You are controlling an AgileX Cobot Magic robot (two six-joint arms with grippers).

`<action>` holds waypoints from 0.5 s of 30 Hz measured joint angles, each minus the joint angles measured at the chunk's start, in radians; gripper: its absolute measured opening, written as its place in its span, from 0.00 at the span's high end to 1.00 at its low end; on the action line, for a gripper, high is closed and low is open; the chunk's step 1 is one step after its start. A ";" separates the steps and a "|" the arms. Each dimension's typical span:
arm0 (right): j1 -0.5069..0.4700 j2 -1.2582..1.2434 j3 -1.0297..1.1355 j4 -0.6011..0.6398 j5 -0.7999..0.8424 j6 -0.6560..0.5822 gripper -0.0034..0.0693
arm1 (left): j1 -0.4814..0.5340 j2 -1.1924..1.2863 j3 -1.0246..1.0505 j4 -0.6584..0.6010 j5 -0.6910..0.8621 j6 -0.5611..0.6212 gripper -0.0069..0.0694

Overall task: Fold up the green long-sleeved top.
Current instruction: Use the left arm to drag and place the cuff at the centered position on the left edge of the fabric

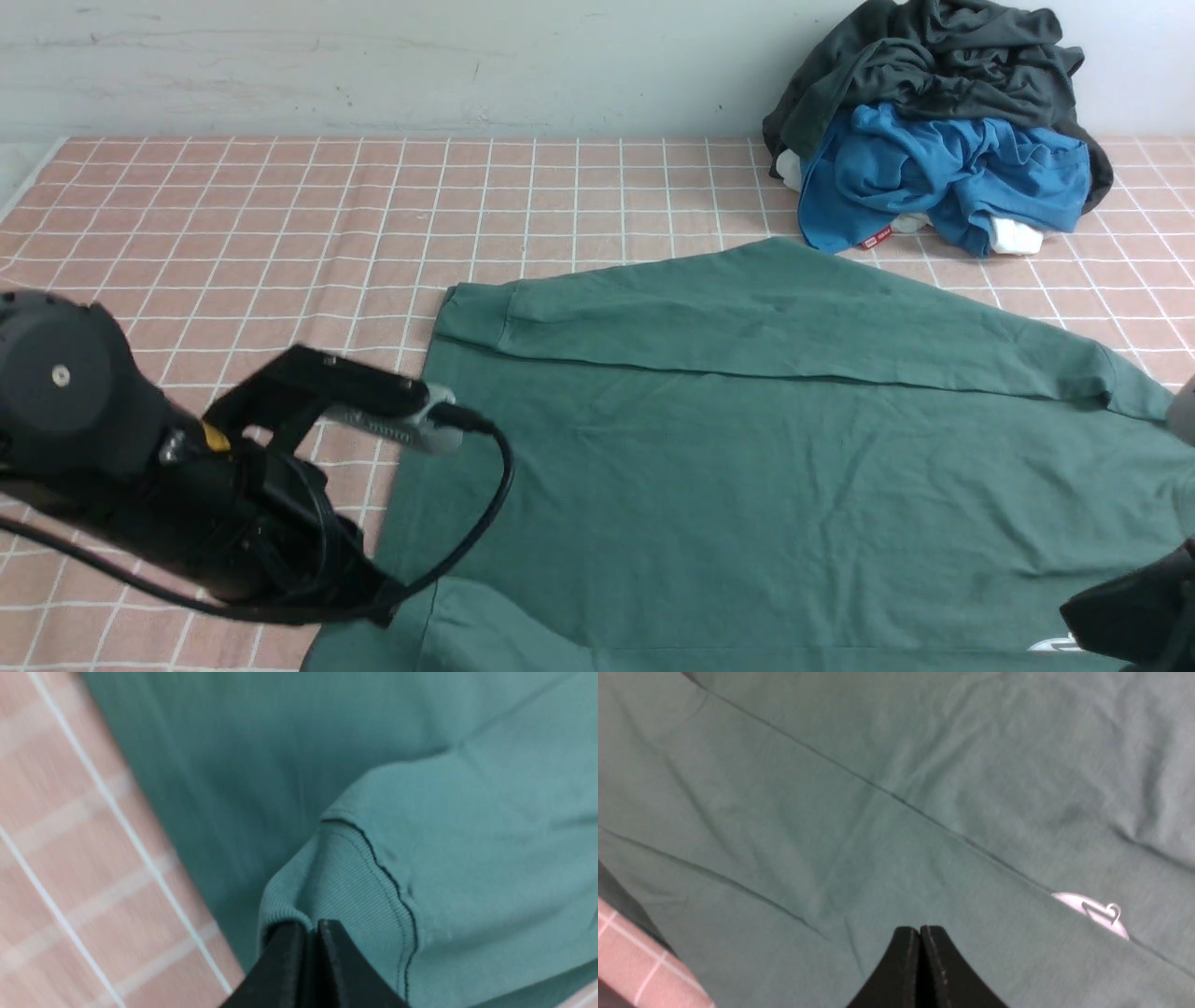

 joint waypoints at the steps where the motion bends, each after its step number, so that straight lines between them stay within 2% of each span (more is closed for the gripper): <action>1: 0.000 0.000 0.000 0.000 -0.003 0.000 0.97 | 0.000 0.000 -0.009 0.000 0.002 0.000 0.89; 7: 0.000 0.001 0.000 -0.020 -0.075 0.026 0.97 | 0.000 0.024 -0.323 0.011 0.061 0.009 0.89; 11: 0.000 0.001 0.000 -0.119 -0.120 0.133 0.97 | 0.000 0.103 -0.548 0.011 0.140 0.010 0.89; 15: 0.000 0.002 0.001 -0.218 -0.128 0.250 0.97 | 0.000 0.188 -0.668 0.012 0.174 0.010 0.89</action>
